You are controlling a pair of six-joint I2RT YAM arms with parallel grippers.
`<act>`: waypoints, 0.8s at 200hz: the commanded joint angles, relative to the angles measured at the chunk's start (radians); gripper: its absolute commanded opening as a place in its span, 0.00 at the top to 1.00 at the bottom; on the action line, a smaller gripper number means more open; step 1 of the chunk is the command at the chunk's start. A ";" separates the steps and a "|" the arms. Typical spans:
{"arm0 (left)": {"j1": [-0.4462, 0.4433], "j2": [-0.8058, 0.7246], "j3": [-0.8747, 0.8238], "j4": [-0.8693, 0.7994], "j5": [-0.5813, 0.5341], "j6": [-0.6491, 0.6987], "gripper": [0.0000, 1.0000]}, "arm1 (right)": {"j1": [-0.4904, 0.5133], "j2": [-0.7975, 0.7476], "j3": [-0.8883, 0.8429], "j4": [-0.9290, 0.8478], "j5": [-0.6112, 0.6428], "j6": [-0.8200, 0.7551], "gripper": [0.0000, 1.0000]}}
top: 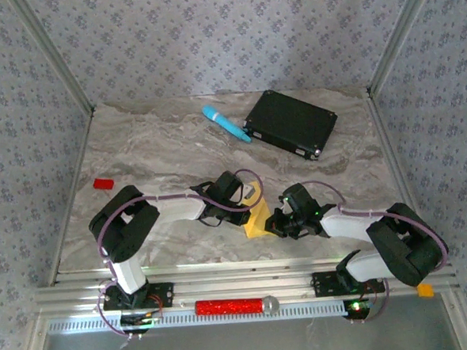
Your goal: Fold a paper plane with a square sheet of paper (pick it up from the middle)
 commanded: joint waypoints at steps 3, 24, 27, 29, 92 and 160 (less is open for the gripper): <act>0.006 0.010 0.002 -0.006 -0.005 0.009 0.94 | -0.008 -0.003 -0.005 -0.035 0.014 0.000 0.95; 0.007 0.010 -0.010 -0.004 -0.005 0.010 0.95 | -0.011 -0.006 0.013 -0.018 0.007 0.013 0.95; 0.006 0.010 -0.010 -0.004 -0.005 0.011 0.95 | -0.012 -0.006 0.017 -0.017 0.005 0.014 0.95; 0.006 0.010 -0.010 -0.004 -0.005 0.011 0.95 | -0.012 -0.007 0.021 -0.015 0.003 0.014 0.95; 0.006 0.026 -0.001 -0.002 -0.009 0.011 0.95 | -0.019 0.003 0.095 0.031 0.002 0.046 0.97; 0.006 0.032 0.001 -0.003 -0.004 0.014 0.95 | -0.037 0.091 0.152 0.118 -0.016 0.074 0.98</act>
